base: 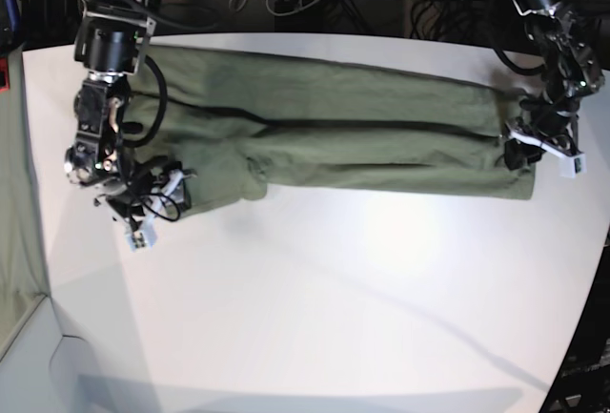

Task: Layout the t-shirt on the table in an organized manner, then fold the t-shirt properly
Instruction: 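Lower the folded hem and regrasp the strip ends with both grippers, then hold the long folded strip ends with both grippers and straighten it, then carry the strip end with the left gripper toward the right gripper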

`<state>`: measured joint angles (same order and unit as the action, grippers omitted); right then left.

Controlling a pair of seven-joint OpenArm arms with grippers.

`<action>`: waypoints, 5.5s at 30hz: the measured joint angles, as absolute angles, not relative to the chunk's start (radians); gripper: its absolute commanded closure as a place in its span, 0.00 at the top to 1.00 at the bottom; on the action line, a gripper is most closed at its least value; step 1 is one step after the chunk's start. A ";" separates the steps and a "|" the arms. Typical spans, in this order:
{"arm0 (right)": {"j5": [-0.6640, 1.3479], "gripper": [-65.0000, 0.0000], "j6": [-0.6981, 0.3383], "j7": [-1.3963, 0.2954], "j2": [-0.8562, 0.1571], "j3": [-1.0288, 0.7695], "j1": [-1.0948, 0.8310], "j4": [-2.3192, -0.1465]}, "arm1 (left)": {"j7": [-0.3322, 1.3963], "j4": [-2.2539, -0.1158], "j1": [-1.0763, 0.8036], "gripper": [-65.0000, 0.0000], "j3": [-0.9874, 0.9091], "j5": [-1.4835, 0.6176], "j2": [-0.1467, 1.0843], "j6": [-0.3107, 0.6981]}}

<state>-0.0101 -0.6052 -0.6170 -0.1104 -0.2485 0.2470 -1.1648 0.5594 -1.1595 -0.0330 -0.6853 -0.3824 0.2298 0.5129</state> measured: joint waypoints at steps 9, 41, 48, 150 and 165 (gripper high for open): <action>0.000 0.00 -0.604 -0.619 -0.113 -0.250 0.254 -1.149 | 0.559 -1.159 -0.033 0.40 -0.685 -0.383 0.230 0.513; -0.002 0.00 -0.606 -0.858 0.019 -0.432 -0.248 -1.972 | 0.542 -1.161 -0.057 0.40 -0.692 -0.395 0.232 0.514; -0.010 0.00 -0.605 -0.788 0.019 -0.433 -0.250 -1.852 | 0.542 -1.161 -0.057 0.40 -0.692 -0.394 0.232 0.514; 0.015 0.00 -0.605 -0.624 0.017 -0.427 -0.233 -1.644 | 0.657 -1.314 -0.104 0.00 -0.767 -0.324 0.247 0.480; 0.015 0.00 -0.605 -0.641 0.017 -0.427 -0.223 -1.644 | 0.654 -1.774 -0.258 0.00 -0.535 -0.308 0.099 0.437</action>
<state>0.0154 -0.6052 -0.6411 0.0170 -0.4267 -0.2226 -1.6440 0.6544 -1.7744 -0.2581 -0.5346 -0.3080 0.0990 0.4370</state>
